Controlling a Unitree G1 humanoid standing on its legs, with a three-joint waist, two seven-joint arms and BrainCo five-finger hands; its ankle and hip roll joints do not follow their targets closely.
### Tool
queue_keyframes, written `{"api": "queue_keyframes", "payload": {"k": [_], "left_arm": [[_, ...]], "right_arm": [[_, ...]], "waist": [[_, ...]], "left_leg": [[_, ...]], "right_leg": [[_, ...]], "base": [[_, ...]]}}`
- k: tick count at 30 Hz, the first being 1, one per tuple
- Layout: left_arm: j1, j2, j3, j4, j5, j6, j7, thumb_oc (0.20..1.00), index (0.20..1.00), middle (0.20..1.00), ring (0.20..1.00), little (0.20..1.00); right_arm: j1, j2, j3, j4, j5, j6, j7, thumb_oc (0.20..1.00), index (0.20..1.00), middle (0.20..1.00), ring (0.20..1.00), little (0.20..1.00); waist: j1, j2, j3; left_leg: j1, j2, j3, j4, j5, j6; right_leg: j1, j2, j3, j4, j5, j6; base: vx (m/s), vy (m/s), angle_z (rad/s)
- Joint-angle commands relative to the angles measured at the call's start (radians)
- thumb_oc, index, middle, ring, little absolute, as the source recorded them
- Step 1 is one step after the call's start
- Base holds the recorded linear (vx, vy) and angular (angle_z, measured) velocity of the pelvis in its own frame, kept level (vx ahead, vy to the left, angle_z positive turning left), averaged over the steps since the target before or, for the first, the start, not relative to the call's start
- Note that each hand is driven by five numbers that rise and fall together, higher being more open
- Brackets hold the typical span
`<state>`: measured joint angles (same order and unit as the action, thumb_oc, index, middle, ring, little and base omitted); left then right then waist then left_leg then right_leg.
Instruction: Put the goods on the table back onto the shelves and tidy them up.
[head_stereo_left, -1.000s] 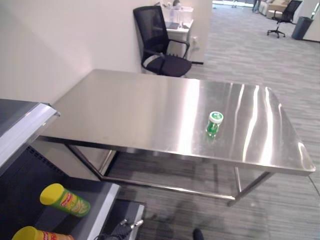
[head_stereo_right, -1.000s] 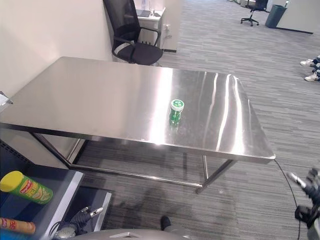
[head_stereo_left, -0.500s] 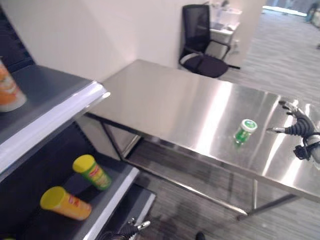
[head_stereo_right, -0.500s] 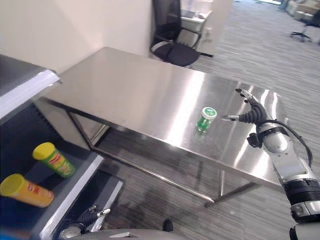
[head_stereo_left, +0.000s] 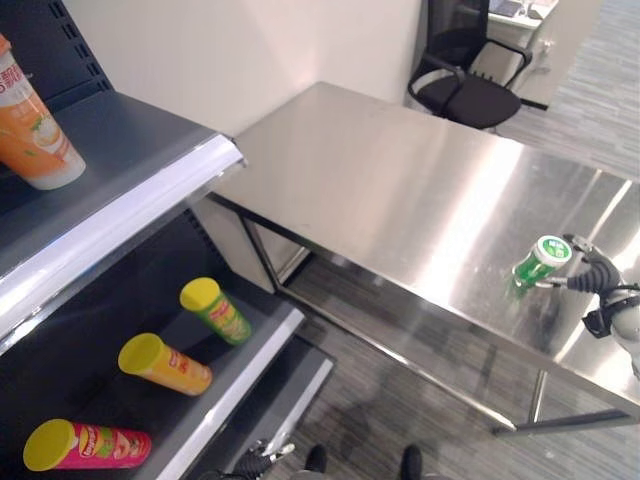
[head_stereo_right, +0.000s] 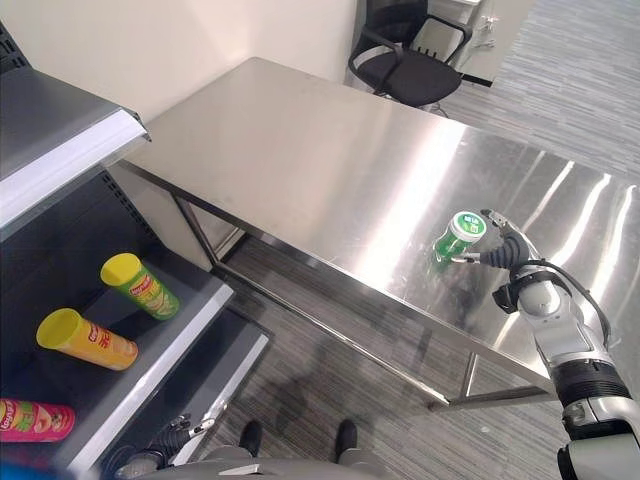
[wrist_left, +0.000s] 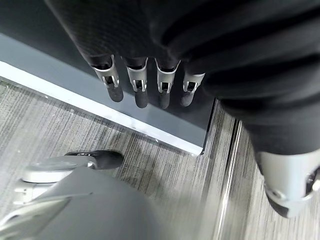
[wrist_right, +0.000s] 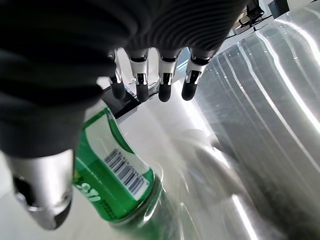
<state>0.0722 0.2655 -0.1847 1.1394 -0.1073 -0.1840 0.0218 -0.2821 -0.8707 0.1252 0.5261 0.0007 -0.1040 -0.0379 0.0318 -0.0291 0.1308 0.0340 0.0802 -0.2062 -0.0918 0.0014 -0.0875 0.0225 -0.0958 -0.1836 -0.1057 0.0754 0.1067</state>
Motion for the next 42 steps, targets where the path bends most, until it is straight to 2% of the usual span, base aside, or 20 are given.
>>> {"api": "queue_keyframes", "payload": {"k": [1, 22, 23, 24, 35, 39, 42], "left_arm": [[-0.071, 0.028, -0.013, 0.033, -0.019, -0.017, 0.015, 1.0, 1.0, 1.0, 1.0, 1.0], [-0.07, 0.021, -0.022, 0.023, -0.035, -0.018, 0.037, 1.0, 1.0, 1.0, 1.0, 1.0], [-0.07, 0.022, -0.022, 0.023, -0.036, -0.018, 0.038, 1.0, 1.0, 1.0, 1.0, 1.0], [-0.07, 0.022, -0.02, 0.023, -0.036, -0.017, 0.038, 1.0, 1.0, 1.0, 1.0, 1.0], [-0.068, 0.02, -0.013, 0.026, -0.041, -0.017, 0.039, 1.0, 1.0, 1.0, 1.0, 1.0], [-0.072, 0.022, 0.014, 0.024, -0.035, -0.016, 0.043, 1.0, 1.0, 1.0, 1.0, 1.0], [-0.078, 0.027, 0.032, 0.012, -0.025, -0.019, 0.048, 1.0, 1.0, 1.0, 1.0, 1.0]], "right_arm": [[-0.071, 0.016, 0.023, 0.022, -0.021, -0.023, -0.035, 1.0, 1.0, 1.0, 1.0, 1.0], [-0.173, 0.083, 0.059, 0.068, -0.068, -0.007, -0.107, 1.0, 1.0, 1.0, 1.0, 1.0], [-0.178, 0.088, 0.061, 0.07, -0.069, -0.005, -0.111, 0.768, 0.768, 0.768, 0.768, 0.768], [-0.18, 0.091, 0.063, 0.071, -0.07, -0.005, -0.113, 0.2, 0.2, 0.2, 0.2, 0.2], [-0.179, 0.088, 0.079, 0.043, -0.071, -0.008, -0.094, 0.2, 0.2, 0.2, 0.2, 0.2], [-0.115, 0.061, 0.015, -0.117, -0.084, -0.023, -0.103, 0.2, 0.2, 0.2, 0.2, 0.2], [-0.053, 0.049, -0.062, -0.268, -0.057, -0.058, -0.105, 0.2, 0.2, 0.2, 0.2, 0.2]], "waist": [[0.017, -0.056, -0.021], [0.03, -0.045, -0.029], [0.031, -0.045, -0.029], [0.032, -0.045, -0.029], [0.028, -0.048, -0.032], [0.02, -0.046, -0.032], [0.013, -0.041, -0.031]], "left_leg": [[-0.009, 0.002, 0.042, 0.005, -0.026, -0.018], [-0.006, -0.007, 0.033, 0.005, -0.031, -0.01], [-0.006, -0.007, 0.034, 0.005, -0.031, -0.011], [-0.005, -0.006, 0.035, 0.005, -0.031, -0.011], [-0.001, -0.005, 0.042, 0.005, -0.034, -0.011], [0.005, -0.002, 0.049, 0.005, -0.038, -0.01], [0.008, 0.004, 0.047, 0.005, -0.037, -0.014]], "right_leg": [[0.055, -0.058, -0.026, 0.023, -0.09, 0.052], [0.063, -0.064, -0.047, 0.028, -0.097, 0.052], [0.065, -0.064, -0.046, 0.028, -0.097, 0.052], [0.065, -0.064, -0.047, 0.027, -0.097, 0.052], [0.064, -0.064, -0.04, 0.025, -0.096, 0.051], [0.066, -0.062, -0.034, 0.029, -0.101, 0.051], [0.068, -0.06, -0.036, 0.039, -0.111, 0.048]], "base": [[0.0, 0.0, 0.0], [0.0, 0.001, 0.01], [0.0, 0.002, 0.08], [0.0, 0.003, 0.08], [0.0, 0.0, 0.0], [-0.01, -0.006, -0.01], [-0.02, -0.045, -0.05]]}}
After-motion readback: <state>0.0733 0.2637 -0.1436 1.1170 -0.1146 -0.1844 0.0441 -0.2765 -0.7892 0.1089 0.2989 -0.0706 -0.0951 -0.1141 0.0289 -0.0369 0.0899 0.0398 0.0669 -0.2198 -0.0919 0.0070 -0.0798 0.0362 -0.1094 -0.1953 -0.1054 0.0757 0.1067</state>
